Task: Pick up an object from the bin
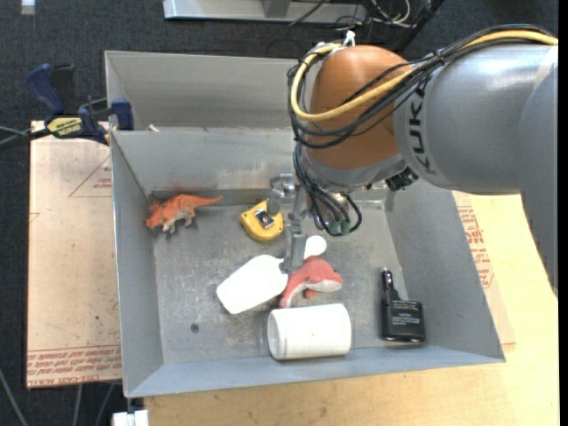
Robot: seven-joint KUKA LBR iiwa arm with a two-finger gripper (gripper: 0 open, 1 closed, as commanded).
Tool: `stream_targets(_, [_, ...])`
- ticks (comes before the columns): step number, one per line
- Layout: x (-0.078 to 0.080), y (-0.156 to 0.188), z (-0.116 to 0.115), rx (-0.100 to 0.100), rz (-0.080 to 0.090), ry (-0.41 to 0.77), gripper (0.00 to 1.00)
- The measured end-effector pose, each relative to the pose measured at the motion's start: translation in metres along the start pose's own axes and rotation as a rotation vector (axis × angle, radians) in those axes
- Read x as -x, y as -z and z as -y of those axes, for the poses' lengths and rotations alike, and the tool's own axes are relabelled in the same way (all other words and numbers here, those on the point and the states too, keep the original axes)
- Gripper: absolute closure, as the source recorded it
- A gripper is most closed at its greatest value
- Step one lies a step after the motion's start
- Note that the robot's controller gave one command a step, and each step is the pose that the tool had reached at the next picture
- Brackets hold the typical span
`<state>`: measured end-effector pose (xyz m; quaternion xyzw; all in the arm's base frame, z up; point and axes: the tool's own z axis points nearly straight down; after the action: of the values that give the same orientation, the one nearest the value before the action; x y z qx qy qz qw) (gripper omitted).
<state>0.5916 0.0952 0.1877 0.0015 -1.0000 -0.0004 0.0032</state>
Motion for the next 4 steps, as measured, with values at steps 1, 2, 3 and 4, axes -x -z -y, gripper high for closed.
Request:
stream_targets(1, [0.001,0.005,0.0,0.001,0.007,-0.002,0.0])
stream_targets(2, [-0.003,-0.016,-0.005,0.0,0.013,0.068,0.0])
stream_targets(3, [-0.016,-0.066,-0.012,0.0,0.013,0.238,0.0])
stream_targets(4, [-0.005,-0.111,-0.017,-0.001,0.014,0.368,0.0])
